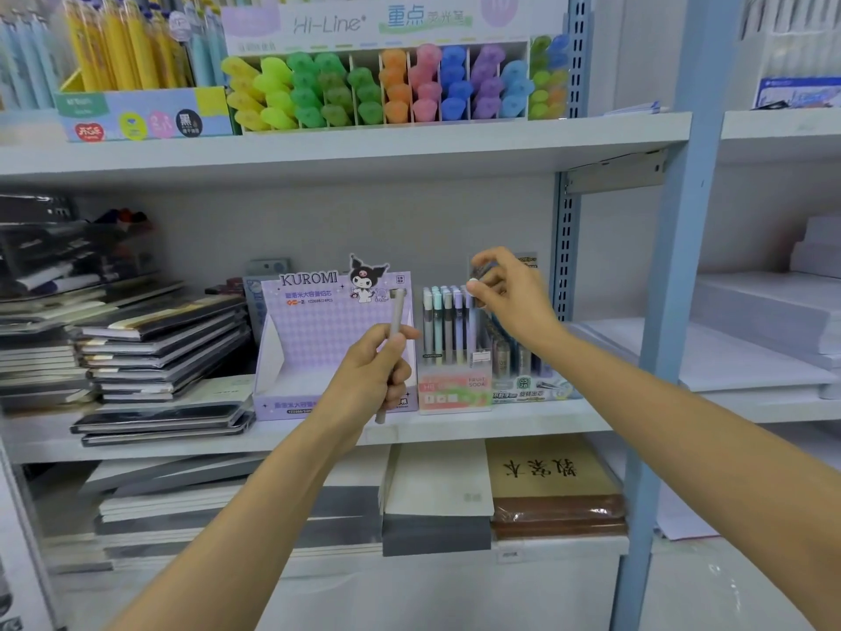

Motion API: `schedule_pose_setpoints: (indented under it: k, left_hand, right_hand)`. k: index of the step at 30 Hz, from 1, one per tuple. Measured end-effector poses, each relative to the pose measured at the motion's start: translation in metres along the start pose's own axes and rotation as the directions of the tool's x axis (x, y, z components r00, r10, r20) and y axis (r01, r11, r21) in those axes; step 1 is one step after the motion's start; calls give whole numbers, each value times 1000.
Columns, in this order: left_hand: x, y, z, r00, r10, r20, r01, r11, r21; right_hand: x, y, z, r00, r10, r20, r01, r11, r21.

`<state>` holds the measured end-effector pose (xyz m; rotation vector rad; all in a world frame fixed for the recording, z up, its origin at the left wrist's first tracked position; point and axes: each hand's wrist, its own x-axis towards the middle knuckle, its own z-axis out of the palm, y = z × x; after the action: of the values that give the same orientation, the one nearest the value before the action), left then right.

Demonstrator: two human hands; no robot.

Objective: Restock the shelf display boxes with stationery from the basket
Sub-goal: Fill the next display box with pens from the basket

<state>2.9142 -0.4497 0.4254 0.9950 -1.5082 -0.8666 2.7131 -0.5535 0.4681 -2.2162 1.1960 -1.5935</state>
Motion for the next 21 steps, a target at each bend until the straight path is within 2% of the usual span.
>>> schedule_pose_setpoints:
  k: [5,10,12,13,14,16,19,21]
  left_hand:
    - [1,-2,1,996,-72,-43,71,997,-7]
    - [-1,-1,3,999,-44,-18,44,999,16]
    - [-2,0,3,999,-35,-8,35,999,29]
    - [-3,1,4,1000,-30,-3,30,999,42]
    - [-3,2,4,1000,-24,3,24,998,54]
    - [-3,3,6,1000,-12,22,11,998,60]
    - [-3,4,8,999,12,51,-16,997,69]
    - [-3,4,7,999,32,25,-34,996,78]
  right_hand:
    - [-3,7,6,997,-66,-29,61,984,-169]
    - [-2,10,4,998,56,42,-44,966,-256]
    - [-3,1,-1,999,30,20,-26,985,-170]
    - [-5,-7,-2,1000,14,16,-13,997,-73]
    - [-7,-16,-3,999,11,48,-14,998,59]
    - [-14,-33,-5,974,22,224,-91,949,303]
    - [-22,-45,-4,886,-41,462,-145,922,360]
    - [-24,-44,-3,879,-56,473,-154,907,393]
